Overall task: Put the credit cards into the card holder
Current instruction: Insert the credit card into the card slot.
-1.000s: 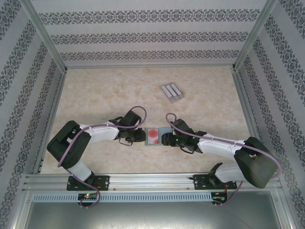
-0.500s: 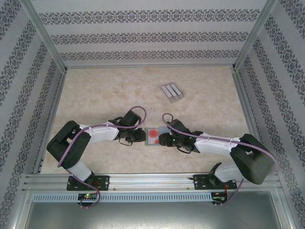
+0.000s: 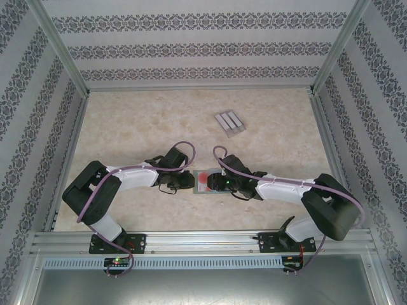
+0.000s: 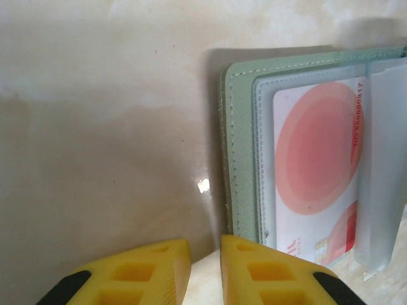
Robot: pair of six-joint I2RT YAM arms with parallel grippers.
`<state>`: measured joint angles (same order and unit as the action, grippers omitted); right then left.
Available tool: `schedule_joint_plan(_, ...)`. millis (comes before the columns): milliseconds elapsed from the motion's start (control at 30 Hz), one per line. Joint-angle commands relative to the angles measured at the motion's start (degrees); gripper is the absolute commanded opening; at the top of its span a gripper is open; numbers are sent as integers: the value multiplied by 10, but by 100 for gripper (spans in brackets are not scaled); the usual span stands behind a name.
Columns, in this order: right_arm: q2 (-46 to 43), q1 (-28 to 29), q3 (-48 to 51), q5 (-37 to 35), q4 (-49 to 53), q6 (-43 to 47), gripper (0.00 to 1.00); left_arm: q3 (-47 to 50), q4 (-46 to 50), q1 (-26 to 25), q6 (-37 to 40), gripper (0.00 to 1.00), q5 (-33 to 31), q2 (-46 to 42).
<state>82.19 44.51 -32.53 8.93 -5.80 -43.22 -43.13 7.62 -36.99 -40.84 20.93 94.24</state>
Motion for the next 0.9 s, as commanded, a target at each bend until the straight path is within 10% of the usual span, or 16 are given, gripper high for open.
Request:
schedule_joint_plan(0, 15, 5, -14, 26, -38, -6, 37, 23, -26, -5, -5, 24, -3, 52)
schedule_joint_plan(433, -7, 14, 4, 98, -203, -32, 42, 33, -38, 0, -11, 19, 5, 51)
schedule_joint_plan(733, -232, -66, 72, -22, 14, 50, 54, 21, -33, 1, -3, 19, 14, 61)
schedule_joint_plan(867, -248, -138, 107, 36, 52, 40, 54, 28, -50, 1, -9, 19, 20, 65)
